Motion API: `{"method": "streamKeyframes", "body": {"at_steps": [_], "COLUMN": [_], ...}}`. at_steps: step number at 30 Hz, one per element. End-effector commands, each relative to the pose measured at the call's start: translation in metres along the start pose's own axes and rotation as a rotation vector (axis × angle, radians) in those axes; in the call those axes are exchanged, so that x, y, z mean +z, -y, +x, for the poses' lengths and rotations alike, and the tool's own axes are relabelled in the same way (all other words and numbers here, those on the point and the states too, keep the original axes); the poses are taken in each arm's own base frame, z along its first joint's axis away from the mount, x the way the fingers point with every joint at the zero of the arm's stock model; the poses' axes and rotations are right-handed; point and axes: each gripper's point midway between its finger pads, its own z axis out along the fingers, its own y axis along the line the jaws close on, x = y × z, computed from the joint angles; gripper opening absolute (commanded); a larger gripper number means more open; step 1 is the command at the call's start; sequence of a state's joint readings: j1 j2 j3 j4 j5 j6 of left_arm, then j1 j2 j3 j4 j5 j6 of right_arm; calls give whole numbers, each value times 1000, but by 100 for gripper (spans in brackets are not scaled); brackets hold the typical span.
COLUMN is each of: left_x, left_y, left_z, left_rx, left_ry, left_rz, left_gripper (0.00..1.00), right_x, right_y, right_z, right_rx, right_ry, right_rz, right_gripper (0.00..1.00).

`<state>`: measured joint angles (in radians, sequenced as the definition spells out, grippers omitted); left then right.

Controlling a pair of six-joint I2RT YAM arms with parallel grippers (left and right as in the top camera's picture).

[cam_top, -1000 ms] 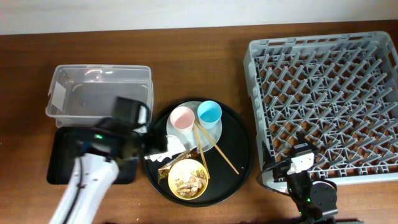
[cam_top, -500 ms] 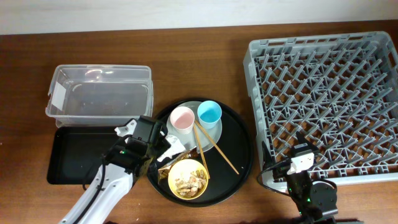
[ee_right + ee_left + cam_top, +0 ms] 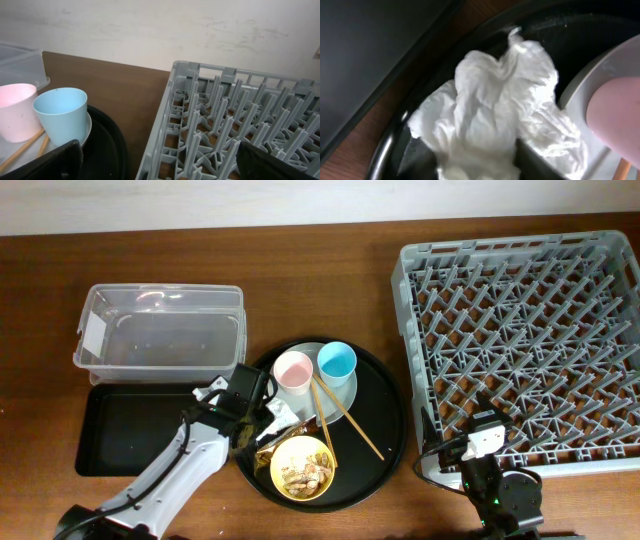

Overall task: Sort waste into correct bins and load items into the dishwasher rack
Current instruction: 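Lift the tissue with the left gripper and drop it into the clear bin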

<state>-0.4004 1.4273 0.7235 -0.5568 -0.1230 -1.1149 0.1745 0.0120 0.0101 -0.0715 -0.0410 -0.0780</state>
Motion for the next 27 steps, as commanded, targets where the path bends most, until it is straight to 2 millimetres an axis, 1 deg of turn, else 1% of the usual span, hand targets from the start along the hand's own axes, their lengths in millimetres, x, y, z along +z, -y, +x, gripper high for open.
{"method": "streamKeyframes", "body": {"at_steps": [1,4,9,12,13,14,18,19,21,22,23,24,27], "left_x": [2,2,-1,-19,-28,-42,-103,-122,-152,-168,-182,-193,-201], "left_y": [0,-1,3,19,25,34,60,67,74,76,73,65,54], "left_z": [4,3,1,-10,-14,-21,-50,-60,-78,-89,-104,-124,-160], "left_rx": [7,16,20,100,125,162,295,327,367,406,411,365,318], "left_ry": [-13,-7,0,33,49,73,213,259,334,384,442,504,600], "left_rz": [-1,-4,10,68,93,125,232,265,312,326,320,296,266], "left_gripper": [27,1,0,0,0,0,0,0,0,0,0,0,0], "right_x": [0,0,0,0,0,0,0,0,0,0,0,0,0], "right_y": [1,1,1,1,1,1,1,1,1,1,1,1,1], "right_z": [2,2,2,2,2,2,2,2,2,2,2,2,2], "right_rx": [8,8,8,8,8,8,8,8,8,8,8,8,8], "right_ry": [-2,-2,-2,-2,-2,-2,-2,-2,-2,-2,-2,-2,-2], "right_rz": [10,10,10,10,10,10,10,10,10,10,10,10,10], "right_gripper": [99,99,99,98,99,99,99,99,99,99,99,99,99]}}
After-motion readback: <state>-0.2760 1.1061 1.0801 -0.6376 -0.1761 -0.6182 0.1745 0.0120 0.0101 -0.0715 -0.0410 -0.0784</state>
